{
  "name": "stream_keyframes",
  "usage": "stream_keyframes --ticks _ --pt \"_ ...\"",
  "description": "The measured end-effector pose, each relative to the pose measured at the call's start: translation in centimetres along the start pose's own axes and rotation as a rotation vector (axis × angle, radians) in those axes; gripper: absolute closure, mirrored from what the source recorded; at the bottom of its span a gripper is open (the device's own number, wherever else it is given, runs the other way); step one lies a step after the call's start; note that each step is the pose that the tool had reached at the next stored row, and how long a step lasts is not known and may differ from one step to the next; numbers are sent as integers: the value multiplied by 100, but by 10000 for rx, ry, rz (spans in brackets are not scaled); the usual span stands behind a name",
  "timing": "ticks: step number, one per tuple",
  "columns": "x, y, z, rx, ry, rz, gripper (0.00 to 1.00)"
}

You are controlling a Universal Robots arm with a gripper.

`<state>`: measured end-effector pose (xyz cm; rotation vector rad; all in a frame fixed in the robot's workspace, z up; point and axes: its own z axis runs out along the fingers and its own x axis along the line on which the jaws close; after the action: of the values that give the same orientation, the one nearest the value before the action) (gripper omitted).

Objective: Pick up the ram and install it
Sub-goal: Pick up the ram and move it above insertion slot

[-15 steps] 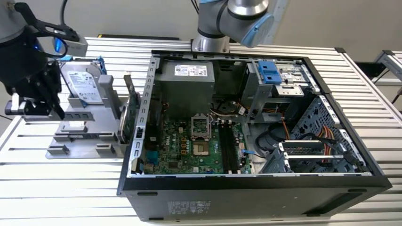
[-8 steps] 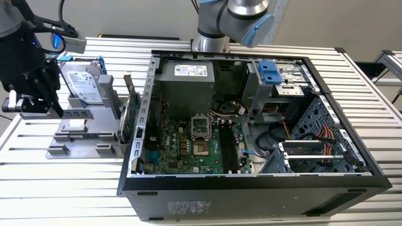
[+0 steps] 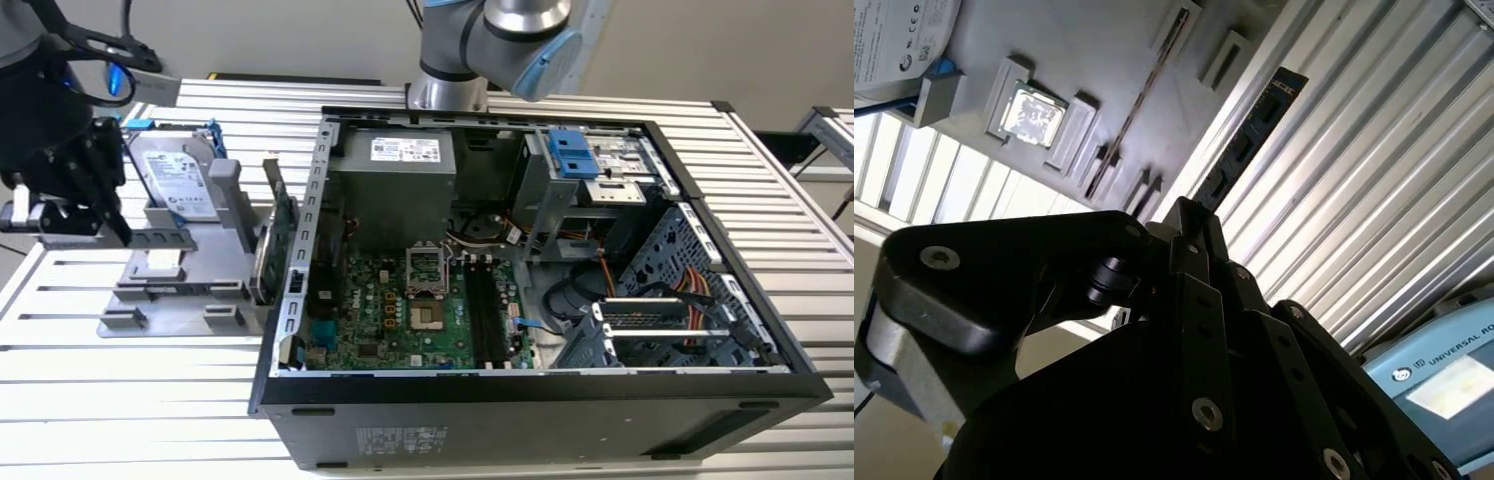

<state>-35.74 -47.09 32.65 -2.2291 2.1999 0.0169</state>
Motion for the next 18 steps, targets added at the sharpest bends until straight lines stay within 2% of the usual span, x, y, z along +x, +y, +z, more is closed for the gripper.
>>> stream_keyframes --ticks 18 --pt "-3 0 -193 0 0 -1 100"
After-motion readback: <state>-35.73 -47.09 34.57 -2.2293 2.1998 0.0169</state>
